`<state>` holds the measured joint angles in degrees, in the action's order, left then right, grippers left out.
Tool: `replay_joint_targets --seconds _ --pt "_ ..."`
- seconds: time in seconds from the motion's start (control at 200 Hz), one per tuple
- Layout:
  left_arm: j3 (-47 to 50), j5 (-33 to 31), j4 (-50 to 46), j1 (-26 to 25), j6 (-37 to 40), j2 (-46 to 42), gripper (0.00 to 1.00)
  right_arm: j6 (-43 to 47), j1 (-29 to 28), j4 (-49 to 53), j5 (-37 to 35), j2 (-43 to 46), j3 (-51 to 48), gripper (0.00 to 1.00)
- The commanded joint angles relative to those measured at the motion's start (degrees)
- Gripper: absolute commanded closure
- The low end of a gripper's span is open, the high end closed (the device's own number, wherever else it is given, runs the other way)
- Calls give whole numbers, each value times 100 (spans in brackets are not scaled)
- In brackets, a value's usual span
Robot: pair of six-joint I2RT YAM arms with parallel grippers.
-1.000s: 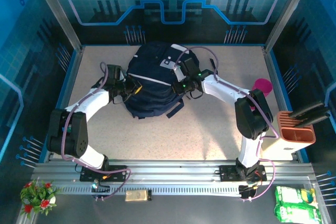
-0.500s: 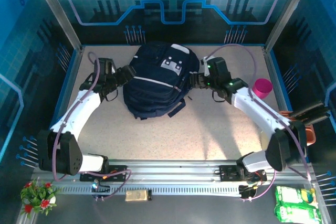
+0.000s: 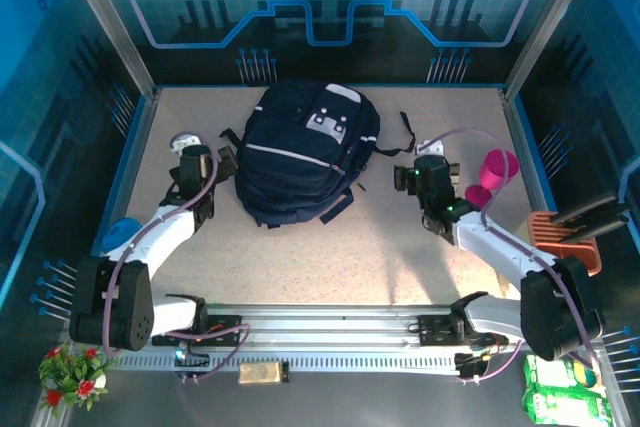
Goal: Pack the student bag
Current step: Reset both arms
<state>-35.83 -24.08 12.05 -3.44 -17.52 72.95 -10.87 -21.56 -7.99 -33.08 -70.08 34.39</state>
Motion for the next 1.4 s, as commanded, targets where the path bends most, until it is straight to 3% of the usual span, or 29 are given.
replay_joint_targets --seconds 0.0,0.065,0.23,0.38,0.785,1.146,1.266,1.396 --pt "351 -307 1306 146 466 239 1 472 95 -1413 -630 24 -361 0" --pt "484 -223 1606 254 498 365 1 500 124 -1292 -882 -9 -356 0" --pt "504 402 1873 482 863 452 1 806 261 -1365 -543 -82 -502 0" --pt "554 948 2112 664 1009 458 1 1140 364 -2384 -135 -359 -945 0" --pt "835 1435 2050 708 1067 362 1 1666 794 -4128 879 -1232 -1246 0" --pt "1776 2038 4247 683 1286 1036 1 1341 1322 -4833 1873 -1531 -1532 0" --pt "1883 2038 4665 637 1338 1265 1 1425 1348 -5487 2034 -1940 -1636 0" --pt "2015 1859 5369 601 1355 1681 1 1396 1342 -5200 1973 -1887 -1561 0"
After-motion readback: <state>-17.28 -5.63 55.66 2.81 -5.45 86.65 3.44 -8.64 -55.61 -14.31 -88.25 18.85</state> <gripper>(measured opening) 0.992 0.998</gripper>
